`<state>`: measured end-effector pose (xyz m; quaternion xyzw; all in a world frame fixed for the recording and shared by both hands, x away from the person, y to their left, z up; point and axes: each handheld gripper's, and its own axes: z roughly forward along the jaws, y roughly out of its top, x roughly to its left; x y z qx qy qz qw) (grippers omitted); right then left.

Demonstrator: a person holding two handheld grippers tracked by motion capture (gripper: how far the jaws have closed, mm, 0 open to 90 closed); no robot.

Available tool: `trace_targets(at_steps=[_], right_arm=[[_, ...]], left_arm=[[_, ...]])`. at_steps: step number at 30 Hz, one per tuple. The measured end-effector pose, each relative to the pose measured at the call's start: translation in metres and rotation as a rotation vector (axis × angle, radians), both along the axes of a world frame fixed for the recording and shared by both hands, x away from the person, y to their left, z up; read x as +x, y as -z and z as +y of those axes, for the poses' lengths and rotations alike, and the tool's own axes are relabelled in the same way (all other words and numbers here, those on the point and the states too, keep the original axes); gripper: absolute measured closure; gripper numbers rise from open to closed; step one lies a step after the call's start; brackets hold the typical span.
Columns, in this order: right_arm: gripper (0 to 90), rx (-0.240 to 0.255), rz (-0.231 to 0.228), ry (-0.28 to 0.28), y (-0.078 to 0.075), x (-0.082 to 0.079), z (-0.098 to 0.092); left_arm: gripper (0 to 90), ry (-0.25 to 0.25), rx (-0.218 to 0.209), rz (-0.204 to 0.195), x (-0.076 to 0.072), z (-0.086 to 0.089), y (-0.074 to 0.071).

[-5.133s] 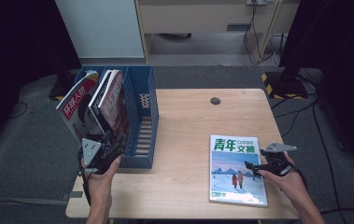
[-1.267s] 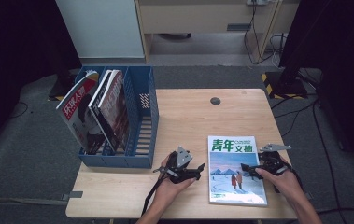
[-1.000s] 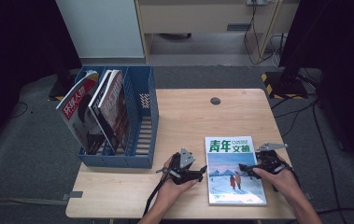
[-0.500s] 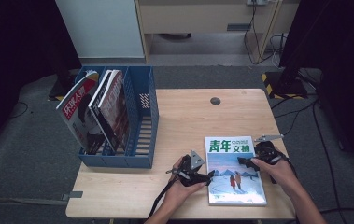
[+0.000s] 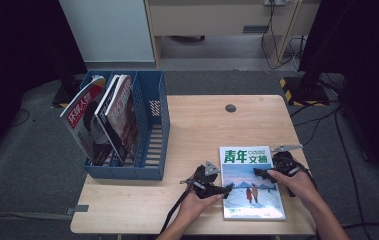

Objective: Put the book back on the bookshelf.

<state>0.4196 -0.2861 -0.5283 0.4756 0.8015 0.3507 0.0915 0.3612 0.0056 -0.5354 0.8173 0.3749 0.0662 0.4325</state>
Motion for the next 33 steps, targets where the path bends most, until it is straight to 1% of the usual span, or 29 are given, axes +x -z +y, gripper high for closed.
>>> trace_targets(at_steps=[7, 13, 23, 25, 30, 33], right_arm=[[0.6, 0.007, -0.003, 0.003, 0.0, -0.001, 0.0], [0.6, 0.005, -0.01, 0.003, 0.001, -0.001, 0.0], [0.5, 0.011, -0.014, 0.002, 0.001, -0.002, 0.0], [1.2, 0.022, -0.017, -0.004, 0.002, -0.002, -0.002], [2.3, 0.02, -0.016, 0.005, 0.001, -0.003, -0.002], [6.9, 0.029, -0.018, 0.011, 0.001, -0.004, -0.004]], left_arm=[[18.0, 0.012, -0.001, 0.004, 0.0, -0.003, 0.0], [17.9, 0.035, 0.001, 0.003, -0.001, -0.01, 0.0], [18.4, 0.035, 0.002, 0.001, -0.002, -0.012, 0.0], [18.4, 0.035, 0.002, 0.001, -0.002, -0.012, 0.0], [18.3, 0.035, 0.003, 0.0, -0.002, -0.013, 0.0], [18.3, 0.035, 0.005, -0.001, -0.002, -0.013, 0.0]])
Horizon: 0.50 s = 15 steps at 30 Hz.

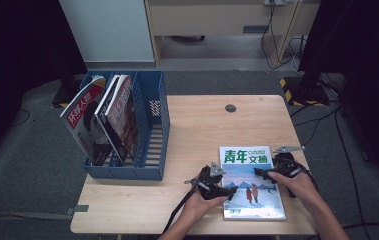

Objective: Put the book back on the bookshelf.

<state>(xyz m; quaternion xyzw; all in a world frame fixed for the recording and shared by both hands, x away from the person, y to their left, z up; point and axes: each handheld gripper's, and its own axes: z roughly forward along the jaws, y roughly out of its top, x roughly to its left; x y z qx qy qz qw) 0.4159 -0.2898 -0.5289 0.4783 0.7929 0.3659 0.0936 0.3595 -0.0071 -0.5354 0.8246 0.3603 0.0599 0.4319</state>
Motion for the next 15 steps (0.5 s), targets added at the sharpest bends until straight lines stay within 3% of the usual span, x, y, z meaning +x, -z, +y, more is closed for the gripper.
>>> trace_targets(at_steps=[5, 11, 15], right_arm=[[15.7, 0.031, 0.014, 0.02, -0.002, -0.001, -0.006], [26.7, 0.031, 0.025, 0.019, -0.007, -0.003, -0.012], [27.7, 0.032, 0.026, -0.001, -0.008, -0.006, -0.014]], left_arm=[[18.1, 0.0, 0.001, -0.001, 0.0, 0.0, 0.0], [17.9, 0.002, 0.001, -0.001, 0.0, 0.0, 0.0], [17.9, 0.003, 0.001, -0.002, 0.0, 0.0, 0.0]])
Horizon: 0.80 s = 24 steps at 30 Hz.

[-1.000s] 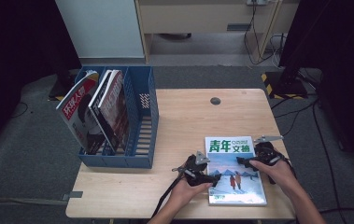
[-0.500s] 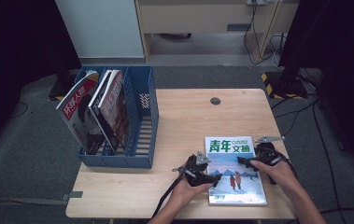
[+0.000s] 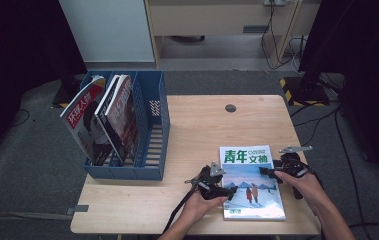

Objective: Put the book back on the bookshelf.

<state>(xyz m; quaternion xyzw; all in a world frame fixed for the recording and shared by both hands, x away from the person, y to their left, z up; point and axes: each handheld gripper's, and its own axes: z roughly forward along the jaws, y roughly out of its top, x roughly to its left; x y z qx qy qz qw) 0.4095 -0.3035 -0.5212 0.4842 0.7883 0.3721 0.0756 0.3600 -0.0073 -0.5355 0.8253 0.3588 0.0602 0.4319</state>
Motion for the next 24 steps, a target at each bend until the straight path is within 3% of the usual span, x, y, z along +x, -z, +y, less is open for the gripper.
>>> trace_targets(at_steps=[6, 8, 12, 20, 21, 24], right_arm=[[28.4, -0.01, 0.023, -0.003, -0.002, -0.001, 0.0], [30.0, 0.006, 0.044, 0.005, -0.004, -0.002, -0.001], [30.3, 0.012, 0.03, -0.009, -0.007, -0.004, -0.003], [31.3, 0.085, 0.006, -0.051, -0.02, -0.008, 0.0], [31.3, 0.083, 0.005, -0.057, -0.021, -0.009, 0.002], [30.9, -0.011, 0.002, -0.069, -0.018, -0.009, 0.01]], left_arm=[[17.9, 0.0, 0.0, 0.0, 0.0, 0.0, 0.0], [17.9, 0.0, 0.0, 0.0, 0.0, 0.0, 0.0], [17.8, 0.0, -0.001, 0.0, 0.0, 0.0, 0.0], [17.9, 0.0, 0.002, -0.002, 0.0, 0.0, 0.0], [17.9, 0.0, 0.002, -0.002, 0.0, 0.0, 0.0], [17.9, 0.0, 0.002, -0.002, 0.0, 0.0, 0.0]])
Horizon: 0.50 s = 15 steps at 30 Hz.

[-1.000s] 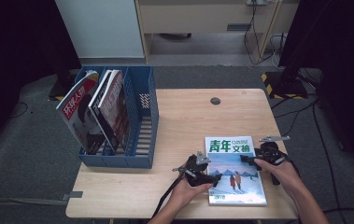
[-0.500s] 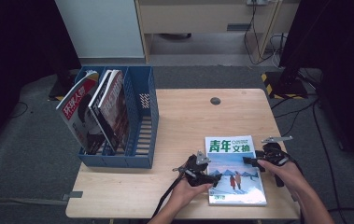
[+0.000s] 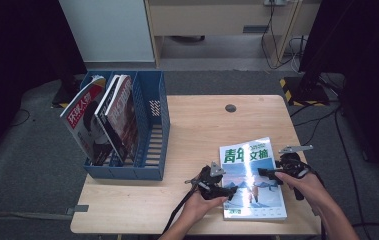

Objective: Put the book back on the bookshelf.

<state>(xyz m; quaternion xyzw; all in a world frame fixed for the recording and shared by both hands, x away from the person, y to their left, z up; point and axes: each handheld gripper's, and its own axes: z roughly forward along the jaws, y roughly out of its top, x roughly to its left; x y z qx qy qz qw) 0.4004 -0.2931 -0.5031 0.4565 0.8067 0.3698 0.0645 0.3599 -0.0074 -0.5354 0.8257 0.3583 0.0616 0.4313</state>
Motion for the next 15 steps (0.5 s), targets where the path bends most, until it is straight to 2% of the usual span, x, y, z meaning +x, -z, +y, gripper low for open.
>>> trace_targets(at_steps=[1, 6, 12, 15], right_arm=[[30.9, -0.009, 0.005, -0.003, 0.002, 0.0, 0.002], [31.5, 0.028, 0.05, -0.039, 0.005, 0.001, 0.011], [31.2, -0.006, 0.037, -0.061, 0.005, 0.001, 0.015], [31.1, -0.022, 0.05, -0.059, 0.005, 0.002, 0.018]], left_arm=[[17.9, 0.0, 0.0, 0.0, 0.0, 0.0, 0.0], [17.9, 0.0, 0.0, 0.0, 0.0, 0.0, 0.0], [17.9, 0.0, 0.0, 0.0, 0.0, 0.0, 0.0], [17.9, 0.0, 0.0, 0.0, 0.0, 0.0, 0.0]])
